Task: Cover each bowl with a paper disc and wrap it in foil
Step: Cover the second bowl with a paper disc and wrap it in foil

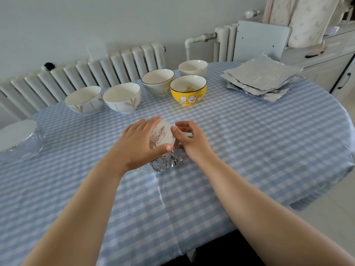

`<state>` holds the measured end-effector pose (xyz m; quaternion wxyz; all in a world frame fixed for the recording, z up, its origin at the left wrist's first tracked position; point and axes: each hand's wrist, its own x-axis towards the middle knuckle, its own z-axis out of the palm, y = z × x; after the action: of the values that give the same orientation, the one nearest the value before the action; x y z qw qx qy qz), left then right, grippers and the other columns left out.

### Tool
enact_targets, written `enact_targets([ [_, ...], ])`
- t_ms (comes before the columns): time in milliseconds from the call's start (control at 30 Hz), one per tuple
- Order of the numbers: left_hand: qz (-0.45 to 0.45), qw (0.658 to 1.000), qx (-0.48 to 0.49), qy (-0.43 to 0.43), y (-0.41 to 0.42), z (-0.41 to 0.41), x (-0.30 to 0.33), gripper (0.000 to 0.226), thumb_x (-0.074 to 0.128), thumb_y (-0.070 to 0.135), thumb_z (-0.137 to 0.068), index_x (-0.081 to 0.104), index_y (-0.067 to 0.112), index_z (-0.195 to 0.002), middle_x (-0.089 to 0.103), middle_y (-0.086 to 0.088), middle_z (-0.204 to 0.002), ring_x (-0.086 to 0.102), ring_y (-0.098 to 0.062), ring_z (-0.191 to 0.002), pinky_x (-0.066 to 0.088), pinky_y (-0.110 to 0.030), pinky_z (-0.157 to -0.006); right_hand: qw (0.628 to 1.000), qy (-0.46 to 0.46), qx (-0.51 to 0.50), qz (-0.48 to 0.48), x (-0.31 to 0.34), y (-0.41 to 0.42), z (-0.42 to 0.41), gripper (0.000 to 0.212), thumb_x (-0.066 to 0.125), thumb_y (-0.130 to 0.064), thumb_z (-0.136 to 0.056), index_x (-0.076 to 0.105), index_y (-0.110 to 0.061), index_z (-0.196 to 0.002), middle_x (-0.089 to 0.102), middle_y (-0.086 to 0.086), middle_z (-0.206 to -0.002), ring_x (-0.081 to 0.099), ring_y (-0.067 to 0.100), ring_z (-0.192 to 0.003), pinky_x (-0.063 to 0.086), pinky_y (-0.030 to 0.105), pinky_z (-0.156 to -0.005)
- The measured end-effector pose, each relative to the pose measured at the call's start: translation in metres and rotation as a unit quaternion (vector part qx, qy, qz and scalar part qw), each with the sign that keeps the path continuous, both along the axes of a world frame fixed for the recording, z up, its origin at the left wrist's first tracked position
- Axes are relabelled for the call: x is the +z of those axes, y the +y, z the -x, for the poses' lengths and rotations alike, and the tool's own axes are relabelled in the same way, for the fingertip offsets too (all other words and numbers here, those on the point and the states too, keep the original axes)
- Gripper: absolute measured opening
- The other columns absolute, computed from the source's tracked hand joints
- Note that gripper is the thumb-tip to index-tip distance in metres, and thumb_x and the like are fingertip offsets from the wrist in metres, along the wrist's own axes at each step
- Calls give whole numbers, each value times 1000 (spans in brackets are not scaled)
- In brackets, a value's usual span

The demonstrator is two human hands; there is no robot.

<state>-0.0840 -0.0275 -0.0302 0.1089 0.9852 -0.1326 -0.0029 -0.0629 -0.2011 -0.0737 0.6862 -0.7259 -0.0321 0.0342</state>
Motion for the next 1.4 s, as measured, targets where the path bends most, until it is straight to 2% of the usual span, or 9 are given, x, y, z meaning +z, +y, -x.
enact_targets([
  [167,10,1000,3,-6,-3,1,2,135,14,107,-46,11,31,-157,19,5,-163,9,-19,-152,9,-42,-121,997,3,-41,-68,-6,3,11,18,63,-40,-94,63,-22,-96,67,-12,-86,64,3,-75,49,19,-65],
  [333,24,1000,12,-10,-6,3,3,126,27,98,-51,11,31,-157,19,6,-163,8,-18,-151,9,-40,-119,986,59,-54,-143,-6,5,17,15,65,-37,-93,67,-22,-94,72,-6,-84,67,4,-67,48,18,-55],
  [467,38,999,12,-20,-3,3,0,127,26,101,-51,14,31,-156,22,7,-162,10,-18,-151,10,-40,-119,977,82,-53,-190,-3,8,19,20,68,-32,-92,69,-13,-98,70,-4,-76,63,2,-55,45,16,-49],
  [533,47,998,14,-29,0,3,-2,126,27,101,-52,15,29,-156,23,6,-161,12,-18,-150,11,-41,-120,974,89,-52,-200,-1,10,17,20,68,-31,-92,68,-11,-97,69,1,-79,61,4,-54,47,19,-51],
  [600,53,998,18,-38,1,4,-4,126,27,101,-54,17,28,-156,24,6,-161,15,-19,-149,13,-43,-121,972,96,-54,-208,0,14,14,16,69,-29,-91,68,-13,-92,72,10,-90,66,14,-69,56,32,-67],
  [667,57,997,21,-40,3,4,-6,124,29,100,-56,17,28,-156,24,6,-161,15,-19,-149,14,-44,-121,971,100,-59,-210,0,16,12,14,70,-28,-91,66,-15,-87,71,12,-92,66,21,-76,55,41,-76],
  [933,73,996,32,-48,5,5,-7,120,30,97,-58,17,27,-156,24,7,-160,16,-16,-148,14,-42,-120,973,118,-60,-187,1,18,3,15,69,-28,-92,65,-16,-83,70,1,-73,63,13,-60,46,23,-49],
  [1200,69,995,36,-57,2,4,-8,121,28,98,-58,17,26,-155,26,8,-159,19,-16,-147,16,-42,-119,967,150,-72,-194,-2,21,-2,11,66,-22,-93,63,-13,-86,69,10,-84,63,24,-73,52,34,-61],
  [1400,44,997,32,-48,-4,0,-6,124,27,99,-57,14,26,-156,30,6,-158,22,-17,-146,16,-43,-119,965,154,-95,-189,-8,21,-4,4,64,-8,-91,64,-12,-92,71,22,-105,67,30,-84,55,50,-84],
])
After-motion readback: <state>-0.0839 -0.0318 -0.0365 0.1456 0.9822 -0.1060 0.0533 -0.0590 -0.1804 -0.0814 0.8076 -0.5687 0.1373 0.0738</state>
